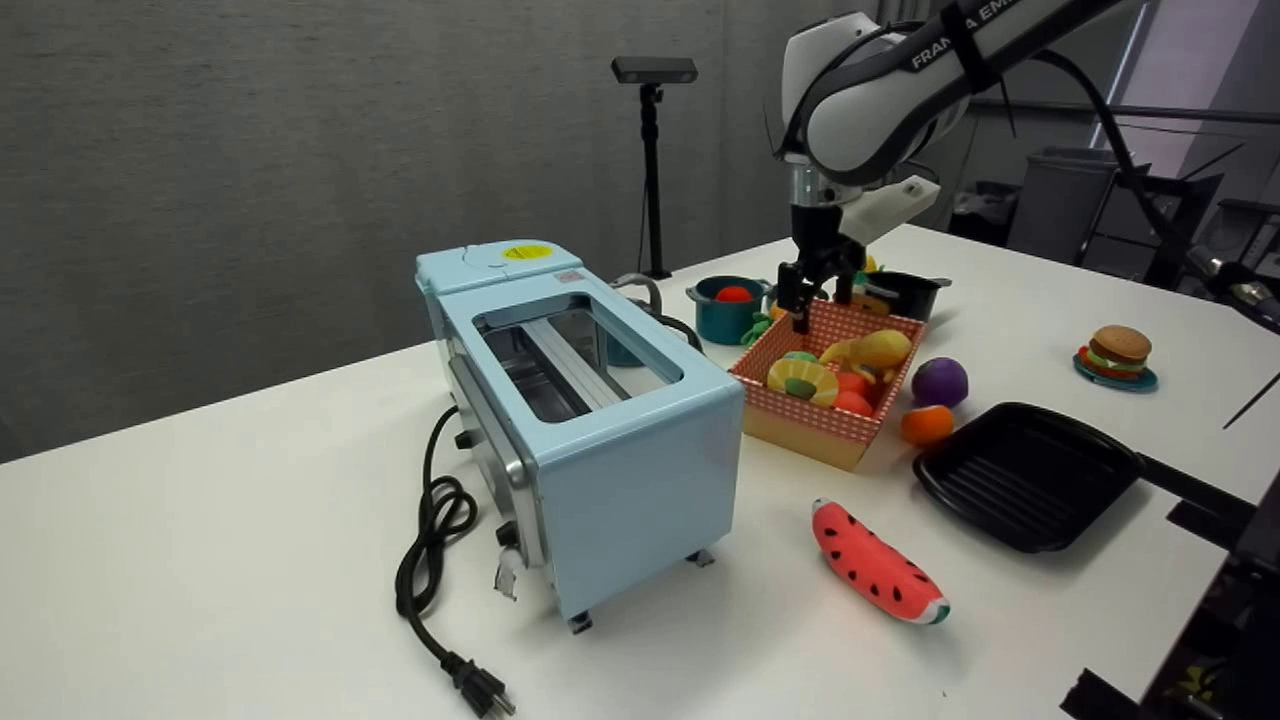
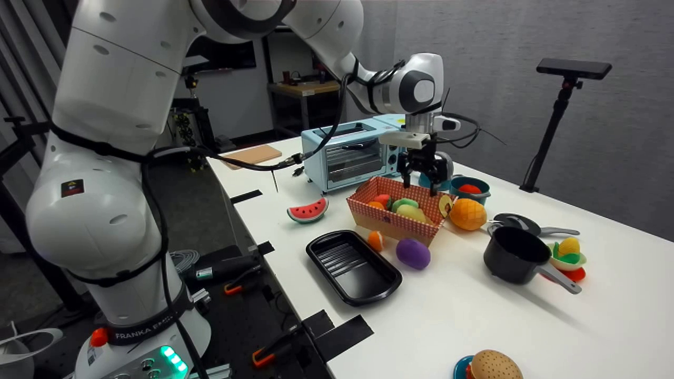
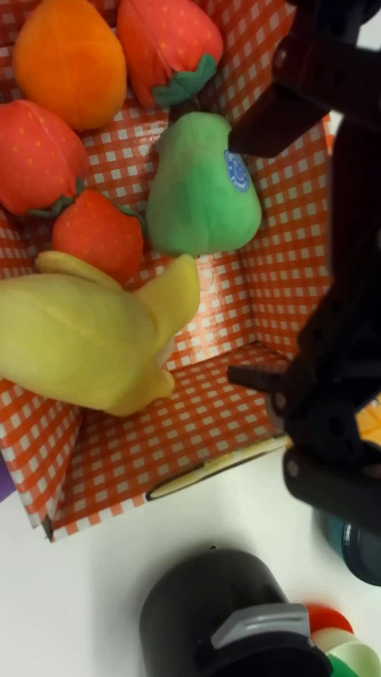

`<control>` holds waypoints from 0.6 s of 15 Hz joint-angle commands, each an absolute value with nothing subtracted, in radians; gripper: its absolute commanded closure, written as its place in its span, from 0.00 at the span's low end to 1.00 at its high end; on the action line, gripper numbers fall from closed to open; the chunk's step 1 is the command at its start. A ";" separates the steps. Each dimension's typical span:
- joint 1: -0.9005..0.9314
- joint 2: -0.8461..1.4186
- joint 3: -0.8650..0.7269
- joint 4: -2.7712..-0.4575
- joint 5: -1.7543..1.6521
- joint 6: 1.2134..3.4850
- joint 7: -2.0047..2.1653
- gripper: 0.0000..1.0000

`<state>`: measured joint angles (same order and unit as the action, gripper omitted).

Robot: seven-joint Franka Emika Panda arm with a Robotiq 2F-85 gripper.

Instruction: Remove the green object from the box and put it on the table

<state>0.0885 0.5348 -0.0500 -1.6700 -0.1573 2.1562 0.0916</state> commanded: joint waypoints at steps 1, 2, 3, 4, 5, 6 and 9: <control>0.099 0.523 -0.043 -1.683 -0.194 2.142 0.083 0.00; 0.099 0.520 -0.041 -1.689 -0.195 2.147 0.079 0.00; 0.097 0.518 -0.040 -1.695 -0.193 2.152 0.075 0.00; 0.093 0.518 -0.039 -1.701 -0.189 2.158 0.070 0.00; 0.090 0.518 -0.038 -1.706 -0.186 2.162 0.066 0.00; 0.088 0.520 -0.039 -1.712 -0.187 2.167 0.062 0.00; 0.086 0.527 -0.045 -1.721 -0.192 2.172 0.062 0.00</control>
